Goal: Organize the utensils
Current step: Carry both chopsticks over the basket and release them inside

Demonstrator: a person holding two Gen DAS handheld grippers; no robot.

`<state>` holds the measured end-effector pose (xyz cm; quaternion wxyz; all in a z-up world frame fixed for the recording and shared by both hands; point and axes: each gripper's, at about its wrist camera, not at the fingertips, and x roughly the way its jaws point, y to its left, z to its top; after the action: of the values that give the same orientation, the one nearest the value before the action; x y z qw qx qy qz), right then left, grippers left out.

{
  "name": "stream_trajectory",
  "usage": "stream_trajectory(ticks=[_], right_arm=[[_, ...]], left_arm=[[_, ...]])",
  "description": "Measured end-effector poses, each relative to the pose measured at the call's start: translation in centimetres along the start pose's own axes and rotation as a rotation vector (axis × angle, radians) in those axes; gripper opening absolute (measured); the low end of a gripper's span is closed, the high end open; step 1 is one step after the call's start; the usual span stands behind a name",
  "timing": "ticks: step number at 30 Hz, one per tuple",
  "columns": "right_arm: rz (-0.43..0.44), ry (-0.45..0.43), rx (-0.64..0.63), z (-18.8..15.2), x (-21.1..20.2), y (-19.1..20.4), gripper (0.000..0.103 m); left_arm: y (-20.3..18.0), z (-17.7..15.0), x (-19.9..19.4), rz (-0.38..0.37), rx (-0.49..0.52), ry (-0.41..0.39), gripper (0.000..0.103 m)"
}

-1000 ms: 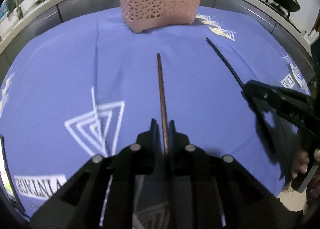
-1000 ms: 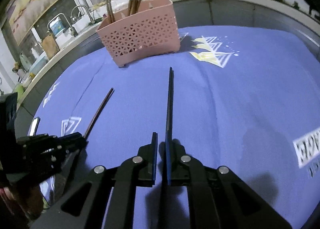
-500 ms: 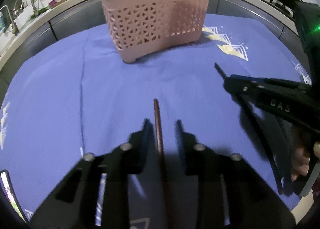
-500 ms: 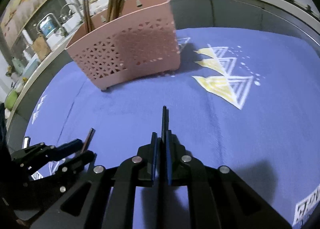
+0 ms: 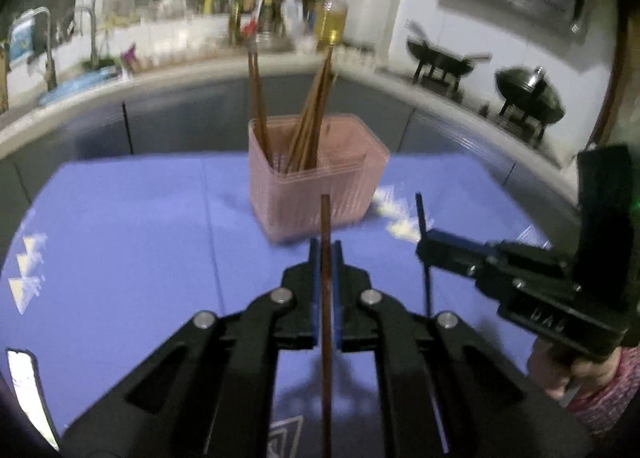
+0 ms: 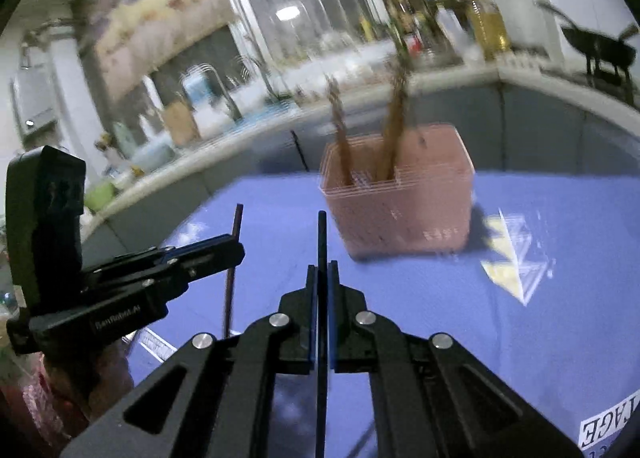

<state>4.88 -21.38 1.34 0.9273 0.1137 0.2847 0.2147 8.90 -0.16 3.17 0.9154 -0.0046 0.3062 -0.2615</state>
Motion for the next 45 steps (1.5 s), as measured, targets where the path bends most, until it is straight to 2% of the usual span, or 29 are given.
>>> stream_trajectory(ticks=[4,9,12,18,23,26,28,32,36,43,44,45], right_arm=[[-0.006,-0.064,-0.031,0.2,-0.8,1.0,0.005],[-0.013,-0.044,-0.021,0.6,-0.2,1.1,0.005],[-0.008,-0.067,-0.022,2.2,-0.4,1.1,0.005],[-0.015,-0.193,-0.037,9.7,-1.6,1.0,0.005],[-0.07,-0.329,-0.048,17.1,-1.6,0.7,0.005],[-0.103,-0.398,-0.05,19.6,-0.9,-0.3,0.005],[-0.132,-0.423,-0.06,20.7,0.6,-1.3,0.005],[-0.159,-0.376,-0.051,20.4,5.5,-3.9,0.005],[-0.147,-0.262,-0.008,18.1,9.6,-6.2,0.005],[-0.11,-0.129,-0.024,14.3,12.6,-5.9,0.006],[-0.109,-0.106,-0.027,14.1,12.9,-5.8,0.007],[-0.104,-0.076,-0.023,13.8,13.1,-5.7,0.007]], left_arm=[[-0.6,0.6,-1.9,0.004,0.019,-0.054,0.004],[-0.8,1.1,-1.4,0.014,0.023,-0.043,0.004],[-0.8,2.4,-1.9,0.019,0.031,-0.074,0.004],[-0.7,9.3,-3.8,0.011,0.028,-0.185,0.004],[-0.7,16.1,-3.9,0.051,0.021,-0.299,0.004],[-0.8,18.5,-2.9,0.087,0.03,-0.351,0.004],[-0.7,19.4,-1.5,0.102,0.037,-0.358,0.004],[-0.1,19.4,2.5,0.136,0.051,-0.326,0.004],[1.1,17.6,7.1,0.154,0.042,-0.224,0.005],[2.5,14.7,10.4,0.174,0.0,-0.12,0.005],[2.5,14.4,10.5,0.182,0.004,-0.105,0.009],[2.3,14.1,10.5,0.193,0.007,-0.095,0.02]])
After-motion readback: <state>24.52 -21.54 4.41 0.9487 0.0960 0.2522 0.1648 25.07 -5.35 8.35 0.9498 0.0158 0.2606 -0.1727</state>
